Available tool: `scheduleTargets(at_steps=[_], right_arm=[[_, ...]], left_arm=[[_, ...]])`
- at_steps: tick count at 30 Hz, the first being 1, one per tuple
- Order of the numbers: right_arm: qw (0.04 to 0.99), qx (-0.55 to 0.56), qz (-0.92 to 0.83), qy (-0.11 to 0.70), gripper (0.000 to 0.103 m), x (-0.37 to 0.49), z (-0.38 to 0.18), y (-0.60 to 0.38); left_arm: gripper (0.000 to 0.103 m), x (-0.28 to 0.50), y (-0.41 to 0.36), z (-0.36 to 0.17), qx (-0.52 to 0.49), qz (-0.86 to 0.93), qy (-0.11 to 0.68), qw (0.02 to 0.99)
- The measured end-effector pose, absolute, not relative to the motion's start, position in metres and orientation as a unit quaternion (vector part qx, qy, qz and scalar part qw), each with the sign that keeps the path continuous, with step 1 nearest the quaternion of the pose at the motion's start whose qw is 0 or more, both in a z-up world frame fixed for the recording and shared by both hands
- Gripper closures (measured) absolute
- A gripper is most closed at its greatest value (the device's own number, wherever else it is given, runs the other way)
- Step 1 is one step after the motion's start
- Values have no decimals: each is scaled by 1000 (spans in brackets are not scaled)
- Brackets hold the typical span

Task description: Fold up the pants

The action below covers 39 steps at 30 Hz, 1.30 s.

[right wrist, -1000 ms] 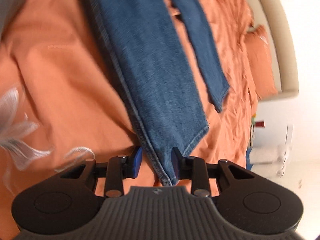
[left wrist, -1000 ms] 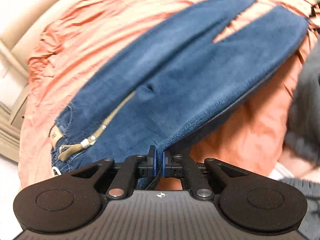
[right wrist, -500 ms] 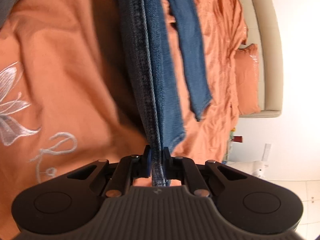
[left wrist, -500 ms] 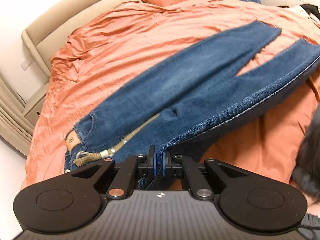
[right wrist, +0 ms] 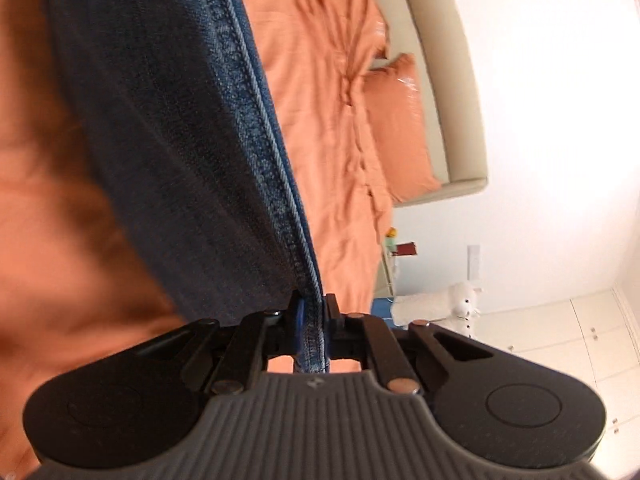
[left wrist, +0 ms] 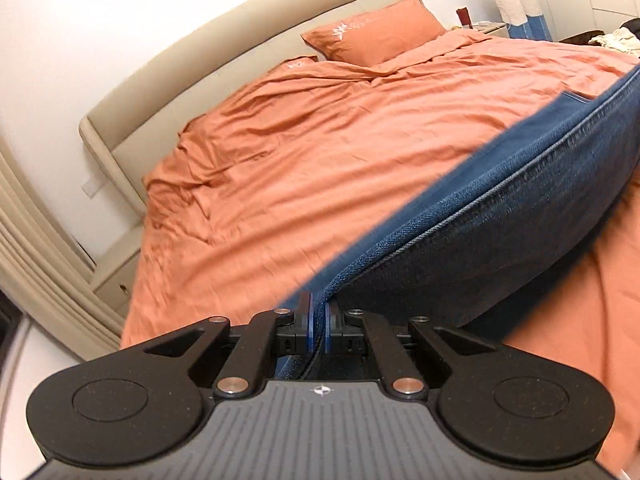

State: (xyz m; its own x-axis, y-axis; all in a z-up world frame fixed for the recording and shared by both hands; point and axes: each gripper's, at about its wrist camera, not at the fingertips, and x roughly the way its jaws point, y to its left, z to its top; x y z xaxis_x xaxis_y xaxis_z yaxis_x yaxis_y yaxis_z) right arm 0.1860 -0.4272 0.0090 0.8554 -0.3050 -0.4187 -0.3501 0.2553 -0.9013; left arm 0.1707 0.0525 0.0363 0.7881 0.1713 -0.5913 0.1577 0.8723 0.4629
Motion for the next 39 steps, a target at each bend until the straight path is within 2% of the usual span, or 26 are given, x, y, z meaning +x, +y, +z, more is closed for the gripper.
scheduleTargets(at_steps=[4, 8, 16, 22, 27, 34, 39], right_arm=[[753, -591, 10, 289, 101, 247, 14, -413], [747, -590, 7, 307, 101, 312, -4, -395], [719, -588, 33, 368, 101, 417, -93, -360], [696, -590, 57, 404, 101, 449, -157, -348], [700, -590, 58, 398, 100, 447, -166, -347], [739, -579, 34, 341, 101, 419, -120, -364], [743, -563, 5, 363, 101, 431, -119, -354]], left_arm=[[98, 228, 58, 31, 268, 3, 345, 900], [98, 289, 68, 3, 278, 0, 374, 885], [97, 387, 102, -84, 236, -14, 461, 855], [97, 408, 112, -127, 223, -22, 487, 844], [97, 397, 111, -123, 214, -17, 467, 857], [97, 369, 106, -78, 196, 1, 398, 896], [97, 389, 96, -81, 207, 11, 416, 885]])
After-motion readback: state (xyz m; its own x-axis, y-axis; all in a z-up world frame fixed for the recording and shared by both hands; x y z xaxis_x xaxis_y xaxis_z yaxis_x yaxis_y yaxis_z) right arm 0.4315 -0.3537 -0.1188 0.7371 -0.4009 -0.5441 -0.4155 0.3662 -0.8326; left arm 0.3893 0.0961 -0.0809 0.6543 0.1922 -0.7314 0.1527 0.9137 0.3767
